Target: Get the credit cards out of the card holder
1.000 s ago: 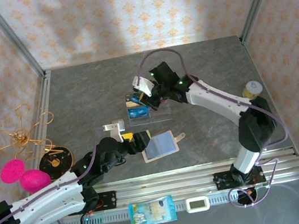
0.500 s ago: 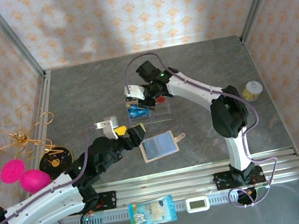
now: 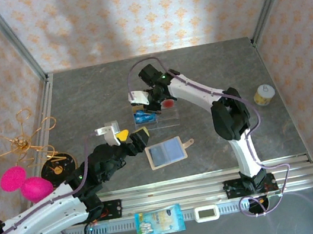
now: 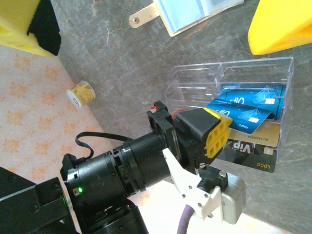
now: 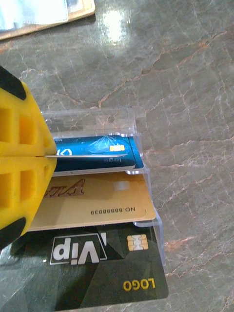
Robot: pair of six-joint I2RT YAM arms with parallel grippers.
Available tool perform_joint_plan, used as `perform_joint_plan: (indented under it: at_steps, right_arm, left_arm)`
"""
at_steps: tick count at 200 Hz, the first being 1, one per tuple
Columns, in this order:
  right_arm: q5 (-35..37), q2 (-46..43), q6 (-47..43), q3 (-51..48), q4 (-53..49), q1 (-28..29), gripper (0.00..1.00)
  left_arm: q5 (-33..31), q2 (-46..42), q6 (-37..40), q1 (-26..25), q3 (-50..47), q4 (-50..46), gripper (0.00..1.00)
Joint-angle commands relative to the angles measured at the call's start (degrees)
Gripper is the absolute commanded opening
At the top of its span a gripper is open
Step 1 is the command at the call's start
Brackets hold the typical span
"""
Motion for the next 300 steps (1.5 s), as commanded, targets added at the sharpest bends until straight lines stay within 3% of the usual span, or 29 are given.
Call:
perform_joint_plan:
  at_steps: [1, 57, 86, 138, 181, 202, 230, 255, 300]
  right_arm:
    - [2.09, 1.67, -0.67, 3.16, -2.78, -0.26, 0.00]
    - [3.98, 4.15, 0.82, 4.67, -3.44, 0.50, 0.00]
    - [4.34, 3.94, 1.99, 4.67, -1.87, 1.18, 0.23]
    - [-0.59, -3.64, 8.27, -1.34, 7.34, 1.14, 0.31]
    - [-1.07, -14.98, 25.17, -17.60, 26.35, 1.14, 0.32]
    - [0.84, -20.88, 40.25, -27.74, 38.35, 1.14, 0.32]
    - [5.45, -30.58, 59.67, -48.39, 55.03, 2.73, 0.33]
    - [13.79, -35.78, 65.10, -59.86, 54.63, 8.09, 0.34]
    - [24.48, -35.57, 70.29, -66.11, 52.01, 19.43, 0.34]
  left_arm:
    - [-1.56, -0.51, 1.10, 0.02, 1.12, 0.09, 0.99]
    - [-1.33, -0.62, 0.91, 0.07, 0.61, 0.26, 0.99]
    - [-1.20, -0.60, 0.86, 0.01, 0.51, 0.36, 0.99]
    - [-1.45, -0.48, 0.03, 0.04, 0.09, 0.69, 0.99]
    - [-1.21, -0.58, -1.71, 0.08, -1.19, 2.65, 0.99]
    - [-1.04, -0.75, -2.39, 0.01, -2.26, 4.01, 0.99]
    - [-0.72, -1.23, -2.87, 0.08, -4.28, 6.87, 0.99]
    - [0.34, -1.24, -3.45, 0.17, -4.85, 7.12, 0.99]
    - [4.43, -0.45, -5.04, 0.51, -6.02, 7.88, 0.99]
